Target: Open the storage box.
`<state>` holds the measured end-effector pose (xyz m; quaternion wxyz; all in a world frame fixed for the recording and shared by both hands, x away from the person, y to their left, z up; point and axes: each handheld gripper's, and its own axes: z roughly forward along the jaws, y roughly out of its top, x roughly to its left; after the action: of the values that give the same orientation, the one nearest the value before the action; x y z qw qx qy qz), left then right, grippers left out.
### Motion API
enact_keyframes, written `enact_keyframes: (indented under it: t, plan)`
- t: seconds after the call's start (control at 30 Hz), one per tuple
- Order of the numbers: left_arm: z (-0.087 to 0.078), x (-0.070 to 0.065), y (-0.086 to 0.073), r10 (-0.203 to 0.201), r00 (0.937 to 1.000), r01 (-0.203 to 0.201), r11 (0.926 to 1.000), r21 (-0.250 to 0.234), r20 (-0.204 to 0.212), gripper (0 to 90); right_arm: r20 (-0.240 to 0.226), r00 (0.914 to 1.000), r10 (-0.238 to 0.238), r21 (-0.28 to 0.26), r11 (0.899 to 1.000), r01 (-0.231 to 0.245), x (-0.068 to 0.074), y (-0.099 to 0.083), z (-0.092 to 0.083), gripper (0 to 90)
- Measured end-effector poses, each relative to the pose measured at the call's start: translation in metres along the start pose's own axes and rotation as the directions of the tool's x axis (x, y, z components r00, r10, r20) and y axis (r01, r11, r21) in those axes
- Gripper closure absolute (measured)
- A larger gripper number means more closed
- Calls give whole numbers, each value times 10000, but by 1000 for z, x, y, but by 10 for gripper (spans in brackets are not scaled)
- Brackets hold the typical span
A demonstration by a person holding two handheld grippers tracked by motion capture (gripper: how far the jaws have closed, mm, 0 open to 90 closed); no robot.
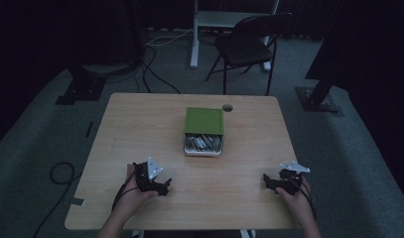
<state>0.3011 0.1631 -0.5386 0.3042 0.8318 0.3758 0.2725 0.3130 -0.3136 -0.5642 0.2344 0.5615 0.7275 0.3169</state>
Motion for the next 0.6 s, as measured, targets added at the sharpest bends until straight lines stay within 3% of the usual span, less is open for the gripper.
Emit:
enact_keyframes:
  t: [0.23,0.3,0.6]
  plan:
    - [4,-8,12,633,9980,-633,9980,-41,-80,7,1,10000,8,-5,10000,-8,0,0,0,107]
    - [5,-9,13,649,9979,-649,9979,-70,-48,7,1,10000,13,-7,10000,-13,0,0,0,107]
    - [13,-26,28,1566,9876,-1564,9876,-126,111,7,2,10000,5,-6,10000,-5,0,0,0,107]
